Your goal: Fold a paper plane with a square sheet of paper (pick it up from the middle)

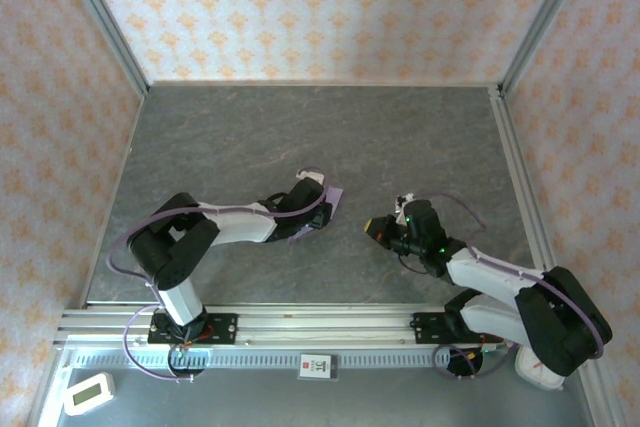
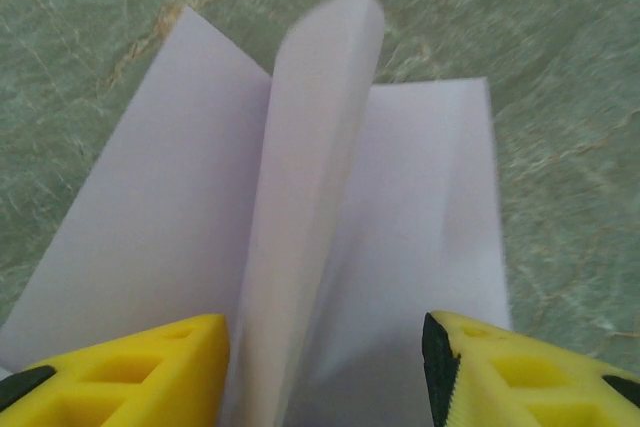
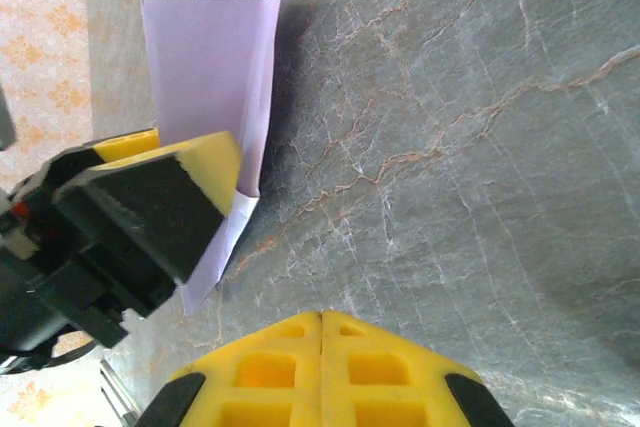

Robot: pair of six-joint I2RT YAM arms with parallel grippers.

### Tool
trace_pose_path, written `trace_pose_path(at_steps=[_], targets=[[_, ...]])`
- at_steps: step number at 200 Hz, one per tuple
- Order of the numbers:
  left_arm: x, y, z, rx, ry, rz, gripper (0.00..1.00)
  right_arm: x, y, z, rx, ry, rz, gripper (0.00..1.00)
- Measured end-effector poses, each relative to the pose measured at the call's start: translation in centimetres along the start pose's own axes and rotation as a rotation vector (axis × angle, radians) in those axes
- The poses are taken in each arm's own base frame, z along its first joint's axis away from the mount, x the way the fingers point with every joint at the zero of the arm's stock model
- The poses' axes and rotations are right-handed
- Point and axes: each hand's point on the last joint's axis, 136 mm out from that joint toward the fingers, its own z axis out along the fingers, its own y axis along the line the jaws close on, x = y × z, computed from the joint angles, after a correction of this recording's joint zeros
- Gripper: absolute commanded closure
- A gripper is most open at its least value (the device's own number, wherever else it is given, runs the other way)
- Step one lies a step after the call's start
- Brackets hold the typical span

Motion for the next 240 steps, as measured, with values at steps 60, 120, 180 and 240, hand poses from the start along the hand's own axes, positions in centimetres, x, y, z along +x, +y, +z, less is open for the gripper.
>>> trace_pose_path(at_steps=[60,120,180,240], targets=[[0.9,0.5,0.3,0.012,0.015,-0.023,0.42,0.0,-0.1,0.0,0.003,0.002,0.001,1.0],[1.4,0.7,1.2,0.022,-0.007,-0.044,0.42,0.0,0.1,-0.2,-0.003,-0.002,-0.002,1.0],[1.1,0.5,0.6,0.03,0.01,-0.043,0.41,0.0,0.1,-0.2,-0.001,-0.001,-0.001,1.0],[-3.2,-1.6,-1.6,0.097,-0.058,-0.059,0.39,0.1,-0.1,-0.3,0.006,0.003,0.001,1.0]])
